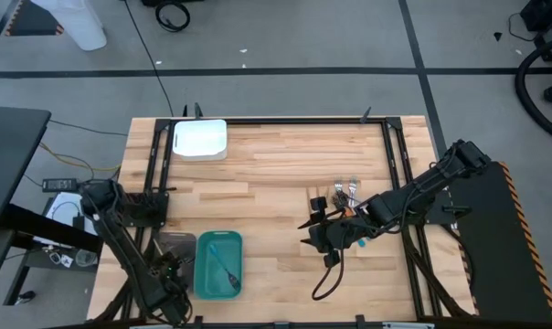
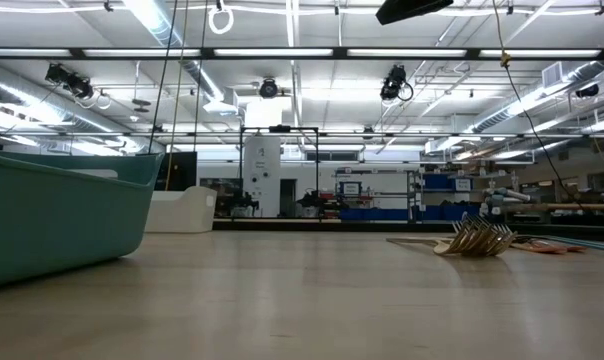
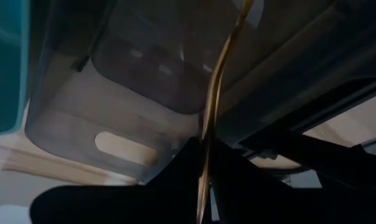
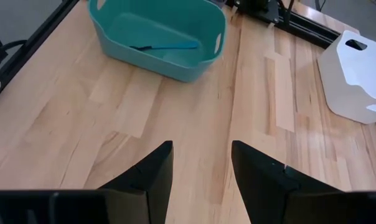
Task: Sort silverware by color (type)
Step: Put the gold fork into the black bin
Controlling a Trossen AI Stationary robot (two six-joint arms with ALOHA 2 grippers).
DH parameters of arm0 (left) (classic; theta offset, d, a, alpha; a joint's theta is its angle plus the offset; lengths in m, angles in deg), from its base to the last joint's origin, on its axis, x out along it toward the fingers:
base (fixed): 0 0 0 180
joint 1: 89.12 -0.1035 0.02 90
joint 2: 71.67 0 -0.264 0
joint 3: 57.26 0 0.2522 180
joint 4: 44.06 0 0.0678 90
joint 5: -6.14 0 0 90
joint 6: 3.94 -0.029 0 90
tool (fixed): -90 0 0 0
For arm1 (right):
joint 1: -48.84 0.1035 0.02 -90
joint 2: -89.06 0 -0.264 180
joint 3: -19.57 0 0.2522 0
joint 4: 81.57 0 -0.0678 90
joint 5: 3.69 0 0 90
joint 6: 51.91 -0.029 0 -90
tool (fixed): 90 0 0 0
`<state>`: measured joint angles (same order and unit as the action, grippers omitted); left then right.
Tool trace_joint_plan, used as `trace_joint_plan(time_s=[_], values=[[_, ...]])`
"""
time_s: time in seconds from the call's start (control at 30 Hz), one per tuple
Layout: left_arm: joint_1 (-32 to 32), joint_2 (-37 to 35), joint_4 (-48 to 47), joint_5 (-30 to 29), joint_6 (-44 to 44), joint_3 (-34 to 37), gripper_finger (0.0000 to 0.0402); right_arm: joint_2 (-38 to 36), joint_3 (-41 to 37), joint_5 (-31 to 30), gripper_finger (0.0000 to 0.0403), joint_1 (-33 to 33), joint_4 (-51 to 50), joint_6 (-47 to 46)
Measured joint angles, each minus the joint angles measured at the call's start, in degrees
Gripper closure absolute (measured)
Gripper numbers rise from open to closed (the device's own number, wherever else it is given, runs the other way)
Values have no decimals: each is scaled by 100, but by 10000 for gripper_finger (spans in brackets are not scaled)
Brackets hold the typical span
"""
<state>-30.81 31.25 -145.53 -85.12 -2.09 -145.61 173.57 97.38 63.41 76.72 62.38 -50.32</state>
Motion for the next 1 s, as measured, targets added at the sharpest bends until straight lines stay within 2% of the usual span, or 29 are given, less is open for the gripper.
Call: trace_joint_plan(time_s=[0.17,0.4,0.67,0.83,1.0], values=[[-129,138,-16,50,-3,0,372,0,0,9,229,0,9,2],[-229,393,150,476,-283,0,372,0,0,27,229,0,56,4],[-224,409,406,379,-451,0,361,0,0,46,229,0,57,7],[-229,409,541,229,-242,0,358,0,0,46,229,0,60,9],[-229,409,436,225,-63,0,334,0,0,46,229,0,79,18]])
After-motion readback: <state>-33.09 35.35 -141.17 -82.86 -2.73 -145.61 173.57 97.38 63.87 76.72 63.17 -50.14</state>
